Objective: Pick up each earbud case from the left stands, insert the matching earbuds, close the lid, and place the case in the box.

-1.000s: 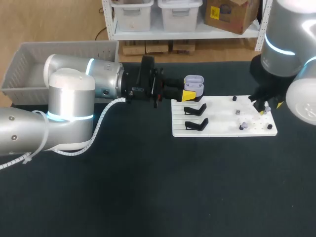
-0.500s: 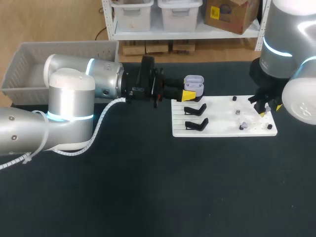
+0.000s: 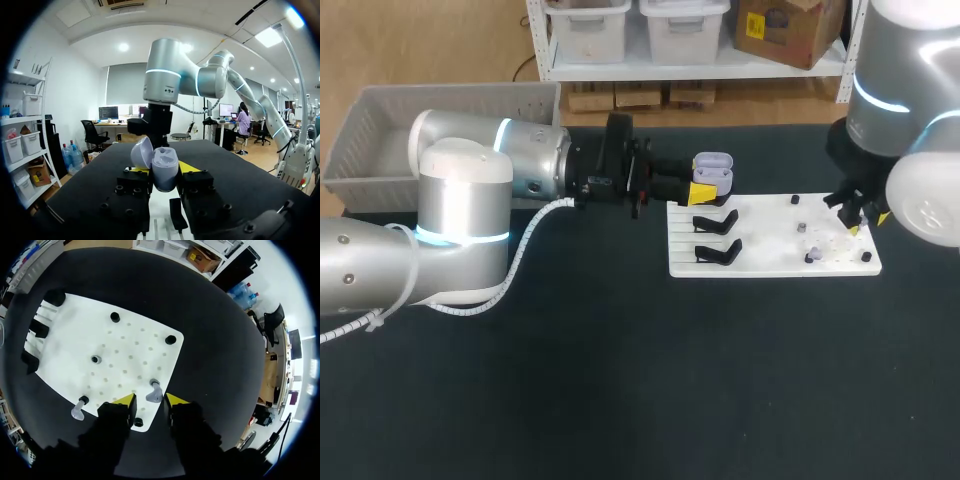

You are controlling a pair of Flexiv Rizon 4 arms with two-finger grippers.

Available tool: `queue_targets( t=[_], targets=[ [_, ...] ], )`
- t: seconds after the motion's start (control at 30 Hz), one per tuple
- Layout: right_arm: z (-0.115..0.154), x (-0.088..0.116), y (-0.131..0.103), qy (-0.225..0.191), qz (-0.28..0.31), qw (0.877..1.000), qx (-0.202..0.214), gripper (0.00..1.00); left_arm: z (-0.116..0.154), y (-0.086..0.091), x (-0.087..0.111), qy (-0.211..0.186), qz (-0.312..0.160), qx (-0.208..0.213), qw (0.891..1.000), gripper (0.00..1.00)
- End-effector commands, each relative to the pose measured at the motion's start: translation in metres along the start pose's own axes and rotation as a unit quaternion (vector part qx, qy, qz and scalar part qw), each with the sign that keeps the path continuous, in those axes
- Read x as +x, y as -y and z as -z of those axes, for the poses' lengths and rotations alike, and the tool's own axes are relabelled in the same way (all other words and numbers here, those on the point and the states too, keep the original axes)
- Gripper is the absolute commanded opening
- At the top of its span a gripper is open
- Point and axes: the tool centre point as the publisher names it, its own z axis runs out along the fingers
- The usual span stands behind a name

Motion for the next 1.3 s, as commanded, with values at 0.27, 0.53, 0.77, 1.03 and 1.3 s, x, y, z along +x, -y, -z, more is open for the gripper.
queue_targets(
  t=[0.27,0.53,0.77,1.03,1.3],
  targets=[
    [-0.004,-0.003,0.003,-0.001,-0.002,1.000,0.001,0.28,0.000,0.000,0.001,0.002,-0.001,-0.001,1.000,0.00],
    [-0.007,-0.004,0.003,-0.003,0.000,1.000,0.002,0.24,0.000,0.000,0.001,0.002,-0.001,-0.001,1.000,0.00],
    [-0.008,-0.005,0.003,-0.004,0.002,1.000,0.004,0.16,0.000,0.000,0.001,0.002,-0.001,-0.001,1.000,0.00],
    [-0.006,-0.003,0.003,-0.003,0.000,1.000,0.007,0.00,0.000,0.000,0.001,0.002,-0.001,-0.001,1.000,0.00],
    [0.025,0.013,-0.004,0.010,-0.012,1.000,0.015,0.00,0.000,0.000,0.001,0.002,-0.001,-0.001,1.000,0.00]
  ],
)
